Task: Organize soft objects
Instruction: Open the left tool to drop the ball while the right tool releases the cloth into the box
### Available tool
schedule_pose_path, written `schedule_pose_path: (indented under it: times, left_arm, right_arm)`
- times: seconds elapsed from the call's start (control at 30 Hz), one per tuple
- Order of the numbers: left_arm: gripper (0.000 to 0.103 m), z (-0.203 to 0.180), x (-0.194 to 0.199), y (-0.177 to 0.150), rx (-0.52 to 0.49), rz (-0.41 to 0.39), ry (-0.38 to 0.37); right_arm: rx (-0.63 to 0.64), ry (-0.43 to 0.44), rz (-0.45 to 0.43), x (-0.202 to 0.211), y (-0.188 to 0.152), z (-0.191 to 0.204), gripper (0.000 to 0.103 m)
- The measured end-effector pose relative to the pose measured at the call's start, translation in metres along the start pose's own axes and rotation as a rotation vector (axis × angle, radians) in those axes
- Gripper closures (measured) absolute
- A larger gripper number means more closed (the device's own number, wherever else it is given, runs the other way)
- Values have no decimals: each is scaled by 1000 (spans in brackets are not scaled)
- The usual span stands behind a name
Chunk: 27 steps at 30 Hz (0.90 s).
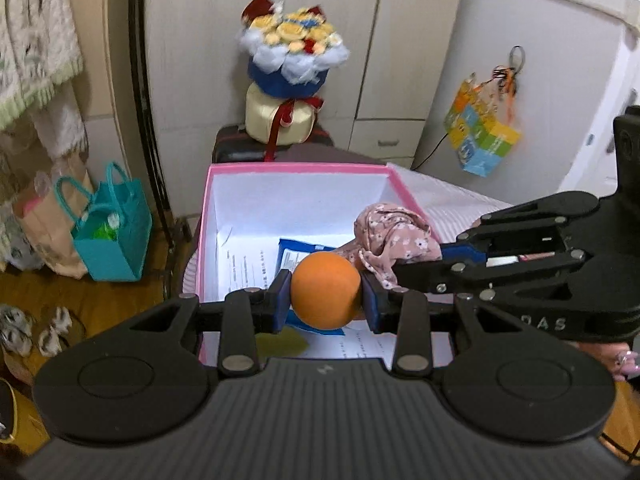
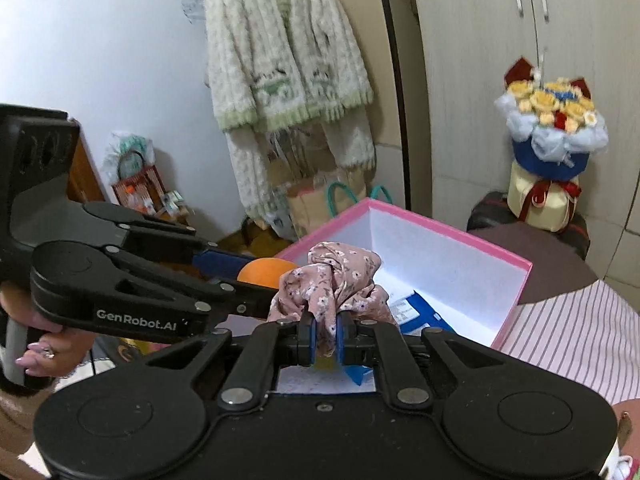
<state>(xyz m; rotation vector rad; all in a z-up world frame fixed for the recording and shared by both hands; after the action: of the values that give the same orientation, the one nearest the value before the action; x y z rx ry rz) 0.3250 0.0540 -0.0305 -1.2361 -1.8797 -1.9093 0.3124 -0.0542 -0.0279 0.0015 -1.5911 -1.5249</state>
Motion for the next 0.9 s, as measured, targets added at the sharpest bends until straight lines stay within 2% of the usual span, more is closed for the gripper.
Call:
schedule_pose_path:
  times: [0.13,0.3,0.43,0.53,0.6,0.63,0.7,0.77,0.9]
  left_arm:
    - [68,14,-27,-1,37,34,20]
    - [68,21,-44,3,-1,39,89]
    - [68,23,-53,6,-8,48,108]
    - [67,28,-60,9,-1,31,160]
    - [67,29,-65,7,20,44,159]
    - [65,28,-67,7,19,46,166]
    - [62,27,-68,6,0,42,191]
    - [52,27,-65,5,-19,39,211]
    - [42,25,-43,8,-26,-3,208]
  right_arm:
    - [8,-11,47,-26,0,-15,91]
    - [118,-73,89,-40,0,-26,89]
    - [94,-54,109,-48,0,-34,86]
    - [100,-60,129,-58,-3,-39,85]
    - [108,-72,155,-64,-6,-42,85]
    - [108,-78,152,-65,-7,-43,81]
    - [111,-87,142,-66,-7,-45,65]
    - [112,-96,122,-63,-6,-48,54]
    - [69,-87,92,-45,-7,-53,50]
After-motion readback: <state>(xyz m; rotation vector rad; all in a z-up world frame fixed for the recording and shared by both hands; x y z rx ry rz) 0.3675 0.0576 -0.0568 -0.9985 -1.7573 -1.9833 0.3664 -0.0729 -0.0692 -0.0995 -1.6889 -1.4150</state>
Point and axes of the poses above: each gripper's, at about its wrist camera, not at the fingertips, and x roughly against the way its jaws point, z to its left, y to its top, the point moved 10 cm from there along -x, roughly the way its jaws point, and after that the axes turned 1 degree about z, right-handed, at the moved point
